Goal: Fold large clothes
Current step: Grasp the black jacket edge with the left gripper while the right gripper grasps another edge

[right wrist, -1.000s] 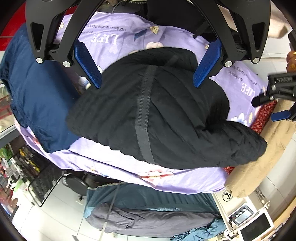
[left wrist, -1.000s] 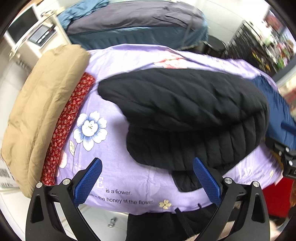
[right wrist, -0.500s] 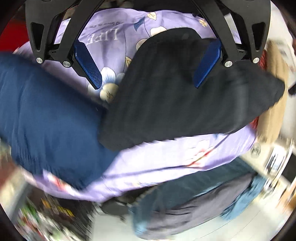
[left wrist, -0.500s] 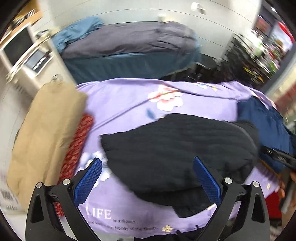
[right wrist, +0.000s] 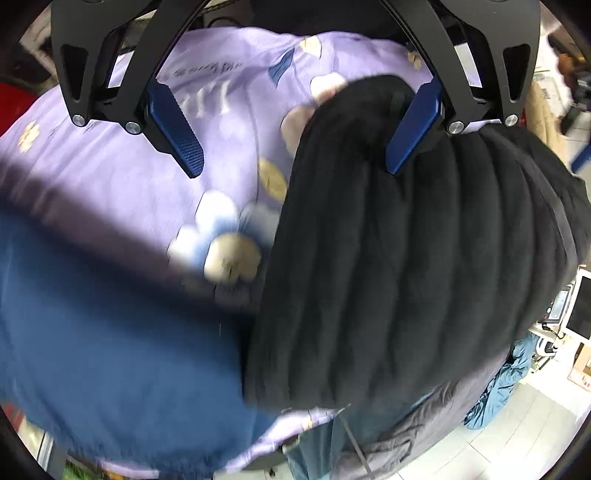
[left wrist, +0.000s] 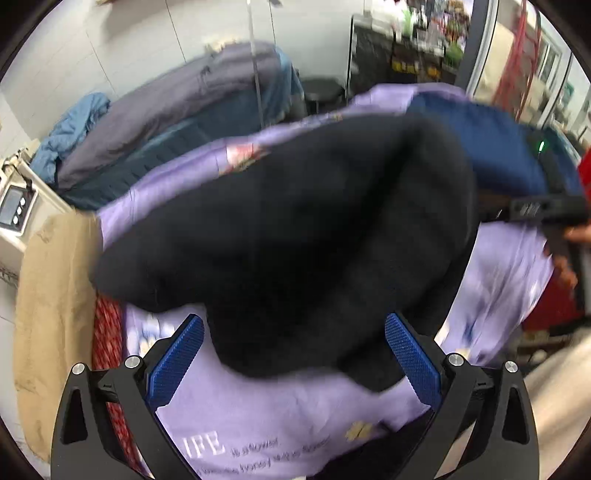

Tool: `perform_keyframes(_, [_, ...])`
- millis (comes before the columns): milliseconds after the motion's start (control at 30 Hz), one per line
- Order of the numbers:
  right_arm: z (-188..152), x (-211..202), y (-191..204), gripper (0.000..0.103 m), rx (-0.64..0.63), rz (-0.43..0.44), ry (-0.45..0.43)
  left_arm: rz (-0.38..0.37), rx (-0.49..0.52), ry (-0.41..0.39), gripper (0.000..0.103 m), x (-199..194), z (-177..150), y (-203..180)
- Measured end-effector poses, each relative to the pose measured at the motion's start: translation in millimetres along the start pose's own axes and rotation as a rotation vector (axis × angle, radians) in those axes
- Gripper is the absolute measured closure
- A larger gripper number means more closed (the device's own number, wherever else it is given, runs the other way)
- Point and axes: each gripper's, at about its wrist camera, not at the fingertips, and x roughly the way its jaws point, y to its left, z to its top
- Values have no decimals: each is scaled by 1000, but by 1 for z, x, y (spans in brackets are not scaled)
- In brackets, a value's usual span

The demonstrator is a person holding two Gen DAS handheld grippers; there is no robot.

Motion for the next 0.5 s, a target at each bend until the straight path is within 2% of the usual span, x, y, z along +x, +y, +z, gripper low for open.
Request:
perform_keyframes(100, [-16,23,-7,6,30,59,50,-14,-53,51,7,29,-27,10])
perform_keyframes(167, [-24,32,-5,6,37,145,58,2,-70,67,7,44,-42,15])
perform_keyframes(267, [-34,50,11,6,-36,209,65,22,-58,52,7,57,-55,15])
perform_keyframes(433, [-47,78,40,6,-191,157,-14,138,37,16,7,87,-54,3])
perform_keyframes(500, [-48,83,48,12,-206,153,-44,171,75,14,7,106,-47,-1])
